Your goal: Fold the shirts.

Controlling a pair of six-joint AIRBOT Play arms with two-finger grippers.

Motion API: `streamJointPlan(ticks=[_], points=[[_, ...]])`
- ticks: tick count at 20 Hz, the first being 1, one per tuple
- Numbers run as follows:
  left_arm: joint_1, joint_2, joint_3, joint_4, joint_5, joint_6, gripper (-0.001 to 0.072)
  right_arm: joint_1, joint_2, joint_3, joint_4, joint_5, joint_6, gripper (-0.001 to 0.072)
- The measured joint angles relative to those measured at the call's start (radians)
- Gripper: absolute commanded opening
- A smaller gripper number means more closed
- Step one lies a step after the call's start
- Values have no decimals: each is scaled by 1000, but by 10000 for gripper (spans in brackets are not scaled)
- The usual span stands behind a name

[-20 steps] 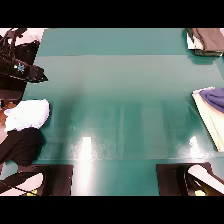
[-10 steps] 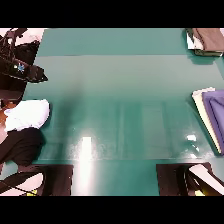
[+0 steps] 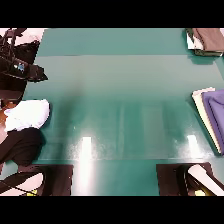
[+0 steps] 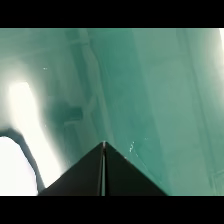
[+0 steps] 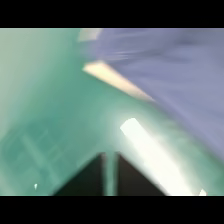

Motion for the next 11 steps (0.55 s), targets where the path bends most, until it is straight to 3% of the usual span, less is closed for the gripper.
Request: streamJointPlan(ticks=[11], points=[[0, 0, 0, 0, 61, -1, 25, 704, 0, 23, 77, -38, -13, 24]])
